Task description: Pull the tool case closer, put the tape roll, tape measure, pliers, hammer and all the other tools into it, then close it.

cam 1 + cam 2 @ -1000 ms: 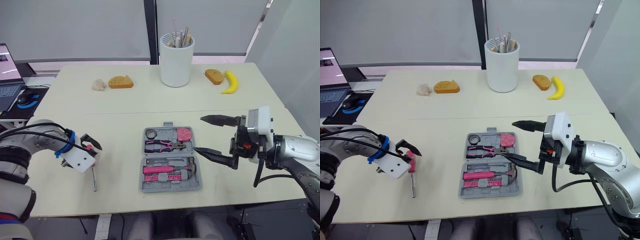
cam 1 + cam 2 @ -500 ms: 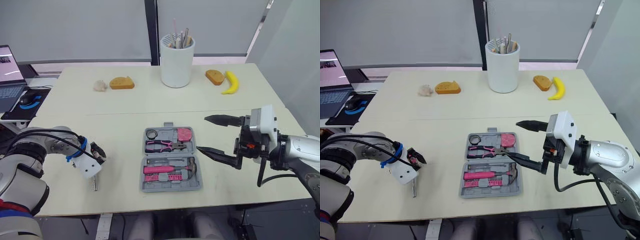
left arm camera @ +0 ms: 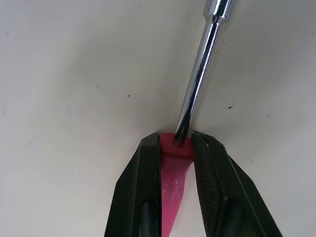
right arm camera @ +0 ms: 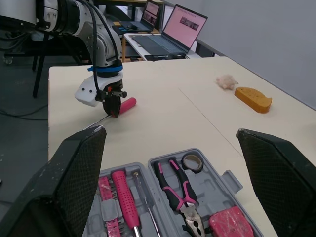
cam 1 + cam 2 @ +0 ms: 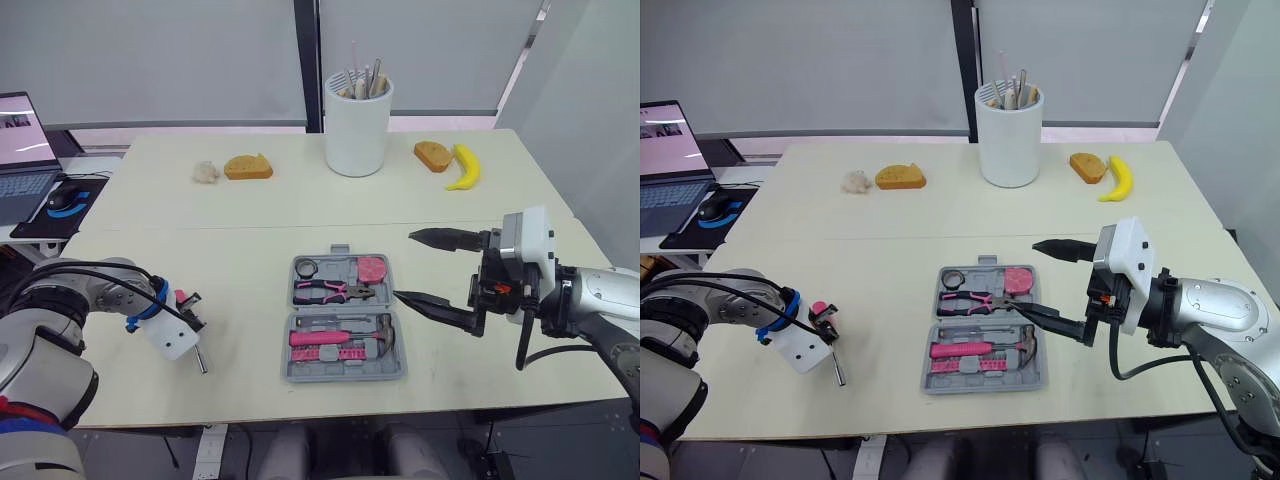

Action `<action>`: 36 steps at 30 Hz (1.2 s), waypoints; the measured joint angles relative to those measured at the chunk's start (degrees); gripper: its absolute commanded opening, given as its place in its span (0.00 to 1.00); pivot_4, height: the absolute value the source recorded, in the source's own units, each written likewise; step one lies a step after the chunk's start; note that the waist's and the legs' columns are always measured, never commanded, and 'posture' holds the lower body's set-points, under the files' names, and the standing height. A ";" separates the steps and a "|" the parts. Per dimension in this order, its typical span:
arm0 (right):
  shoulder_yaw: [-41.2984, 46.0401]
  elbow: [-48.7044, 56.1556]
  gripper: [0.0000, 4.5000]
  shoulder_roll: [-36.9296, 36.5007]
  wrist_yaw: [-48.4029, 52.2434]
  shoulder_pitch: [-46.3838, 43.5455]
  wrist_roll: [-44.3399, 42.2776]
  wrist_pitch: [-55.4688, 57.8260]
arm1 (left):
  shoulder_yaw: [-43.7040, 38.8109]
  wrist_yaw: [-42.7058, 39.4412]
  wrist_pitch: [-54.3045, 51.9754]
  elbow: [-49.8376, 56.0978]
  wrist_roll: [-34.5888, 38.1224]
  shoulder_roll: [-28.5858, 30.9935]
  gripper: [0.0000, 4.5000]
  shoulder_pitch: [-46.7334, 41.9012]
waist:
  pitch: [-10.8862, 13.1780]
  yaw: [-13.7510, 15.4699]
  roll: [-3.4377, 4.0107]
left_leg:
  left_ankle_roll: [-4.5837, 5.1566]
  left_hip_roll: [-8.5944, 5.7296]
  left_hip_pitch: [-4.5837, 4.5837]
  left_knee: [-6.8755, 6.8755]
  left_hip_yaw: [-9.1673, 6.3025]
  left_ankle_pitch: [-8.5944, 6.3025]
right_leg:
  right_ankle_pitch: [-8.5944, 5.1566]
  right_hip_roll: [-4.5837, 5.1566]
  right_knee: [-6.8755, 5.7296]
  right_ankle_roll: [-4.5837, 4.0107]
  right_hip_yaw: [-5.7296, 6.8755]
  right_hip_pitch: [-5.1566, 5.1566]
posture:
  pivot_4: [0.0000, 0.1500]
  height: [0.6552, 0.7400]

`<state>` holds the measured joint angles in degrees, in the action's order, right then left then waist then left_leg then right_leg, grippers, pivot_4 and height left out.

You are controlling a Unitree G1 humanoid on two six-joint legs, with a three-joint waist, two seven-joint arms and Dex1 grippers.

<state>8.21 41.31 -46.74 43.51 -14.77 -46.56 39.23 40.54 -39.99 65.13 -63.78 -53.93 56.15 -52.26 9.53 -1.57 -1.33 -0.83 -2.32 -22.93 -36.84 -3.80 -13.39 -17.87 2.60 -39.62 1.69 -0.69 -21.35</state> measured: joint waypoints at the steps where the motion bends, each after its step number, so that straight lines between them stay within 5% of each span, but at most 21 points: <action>1: -0.07 -0.12 1.00 0.01 0.08 -0.13 0.05 -0.03 | -0.27 -1.44 -0.33 -0.19 1.16 -0.09 0.12 0.07 | 0.00 -0.02 -0.01 | 0.00 0.00 -0.01 0.00 0.00 0.00 | 0.00 0.00 0.00 0.00 0.00 0.00 | 1.00 1.00; 2: -0.09 -0.24 1.00 0.02 0.14 -0.28 0.07 -0.05 | -0.40 -2.55 -0.67 -0.31 2.15 -0.15 0.12 0.10 | 0.01 -0.04 -0.02 | 0.00 0.00 -0.02 -0.01 0.00 0.00 | 0.00 0.00 0.00 0.00 0.00 -0.02 | 1.00 1.00; 11: -0.74 -1.71 1.00 0.09 0.69 -1.77 0.31 -0.17 | -10.58 -23.64 -14.65 -0.32 21.55 -3.00 0.75 4.70 | 0.03 -0.19 -0.04 | 0.01 0.01 -0.02 -0.03 0.00 0.00 | 0.00 -0.01 -0.01 -0.01 -0.01 -0.03 | 1.00 1.00; 15: -0.81 -2.23 1.00 0.09 1.35 -1.81 0.31 -0.17 | -11.77 -26.85 -15.55 3.23 24.40 -2.73 0.99 6.82 | 0.03 -0.19 -0.05 | 0.00 0.02 -0.02 -0.04 0.00 0.00 | 0.00 -0.01 -0.01 -0.01 -0.11 -0.03 | 1.00 1.00; 24: -0.81 -2.34 1.00 0.09 1.41 -1.81 0.29 -0.16 | -5.95 -18.81 -4.19 5.09 13.95 -1.05 0.99 4.00 | 0.04 -0.22 -0.07 | 0.01 0.02 -0.05 -0.04 -0.03 0.00 | 0.00 -0.03 -0.01 -0.01 -0.12 -0.04 | 1.00 1.00; 36: -0.80 -2.31 1.00 0.49 1.11 -1.61 0.30 -0.17 | 4.43 4.94 3.40 4.56 -8.23 -0.44 0.99 -3.90 | 0.23 -0.14 -0.40 | 0.00 0.03 -0.07 -0.05 -0.06 0.00 | -0.01 -0.07 -0.02 0.00 -0.04 -0.05 | 1.00 1.00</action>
<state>7.41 39.00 -46.25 44.62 -16.38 -46.26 39.07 44.97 -35.05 68.54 -59.22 -62.16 55.72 -56.16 9.76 -1.71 -1.73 -0.82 -2.29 -23.00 -36.90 -3.86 -13.39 -17.87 2.54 -39.63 1.68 -0.73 -21.40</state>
